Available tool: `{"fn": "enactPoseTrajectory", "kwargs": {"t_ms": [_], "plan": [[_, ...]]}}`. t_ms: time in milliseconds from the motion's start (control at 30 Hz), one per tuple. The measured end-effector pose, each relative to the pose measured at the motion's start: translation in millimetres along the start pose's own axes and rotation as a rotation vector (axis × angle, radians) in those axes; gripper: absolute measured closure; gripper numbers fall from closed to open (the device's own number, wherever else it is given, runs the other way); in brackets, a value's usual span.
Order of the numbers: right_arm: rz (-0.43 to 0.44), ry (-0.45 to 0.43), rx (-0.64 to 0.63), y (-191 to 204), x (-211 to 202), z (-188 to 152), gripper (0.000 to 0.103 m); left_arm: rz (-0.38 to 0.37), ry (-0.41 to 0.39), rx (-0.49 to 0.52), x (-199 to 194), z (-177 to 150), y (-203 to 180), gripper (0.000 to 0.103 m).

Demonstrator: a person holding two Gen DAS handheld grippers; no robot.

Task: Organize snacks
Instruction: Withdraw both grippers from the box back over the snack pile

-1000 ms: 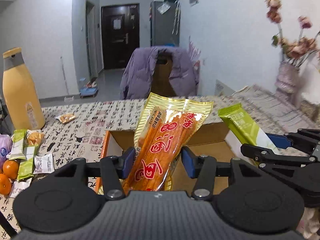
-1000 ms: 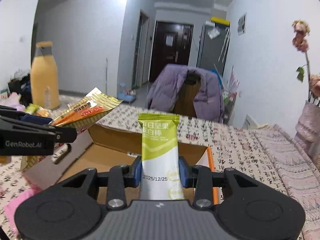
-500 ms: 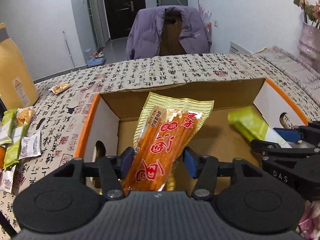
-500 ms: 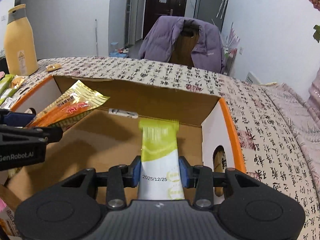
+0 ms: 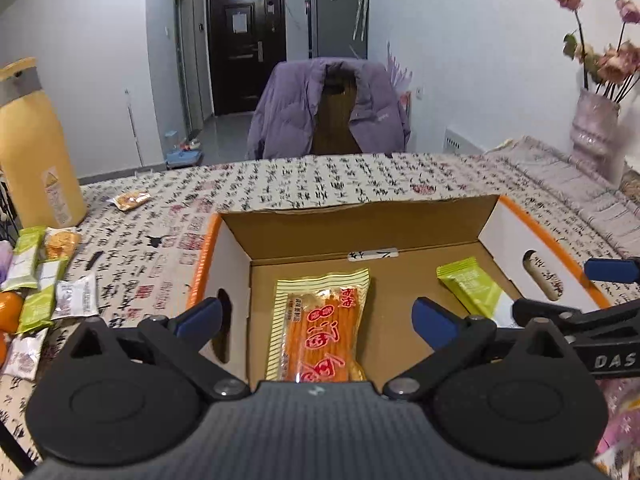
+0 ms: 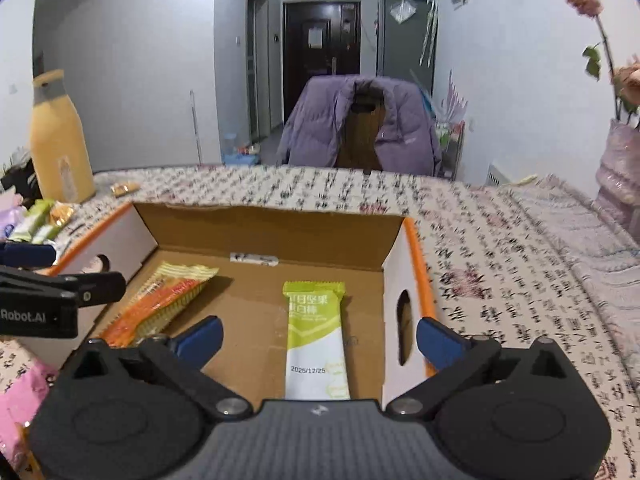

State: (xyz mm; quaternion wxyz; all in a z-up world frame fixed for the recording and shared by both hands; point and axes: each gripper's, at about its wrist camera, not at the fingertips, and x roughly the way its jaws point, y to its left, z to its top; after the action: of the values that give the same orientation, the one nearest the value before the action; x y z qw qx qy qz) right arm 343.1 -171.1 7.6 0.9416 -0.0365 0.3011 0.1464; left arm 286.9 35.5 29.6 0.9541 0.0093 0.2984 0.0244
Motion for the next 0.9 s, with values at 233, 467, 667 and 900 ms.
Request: {"fn": "enactPoseTrajectory", "kwargs": {"t_ms": [233, 467, 667, 900], "plan": [[0.024, -0.108, 0.006, -2, -62, -17, 0.0, -0.044, -0.089, -0.019, -56, -23, 3, 0.0], [0.036, -0.188, 0.0, -3, -118, -44, 0.0, -0.071, -0.163, -0.03, -106, -55, 0, 0.0], [0.047, -0.225, -0.014, 3, -150, -70, 0.0, -0.083, -0.202, -0.065, -134, -79, 3, 0.0], [0.061, -0.219, -0.022, 12, -164, -106, 0.0, -0.101, -0.247, -0.072, -156, -111, 5, 0.0]]}}
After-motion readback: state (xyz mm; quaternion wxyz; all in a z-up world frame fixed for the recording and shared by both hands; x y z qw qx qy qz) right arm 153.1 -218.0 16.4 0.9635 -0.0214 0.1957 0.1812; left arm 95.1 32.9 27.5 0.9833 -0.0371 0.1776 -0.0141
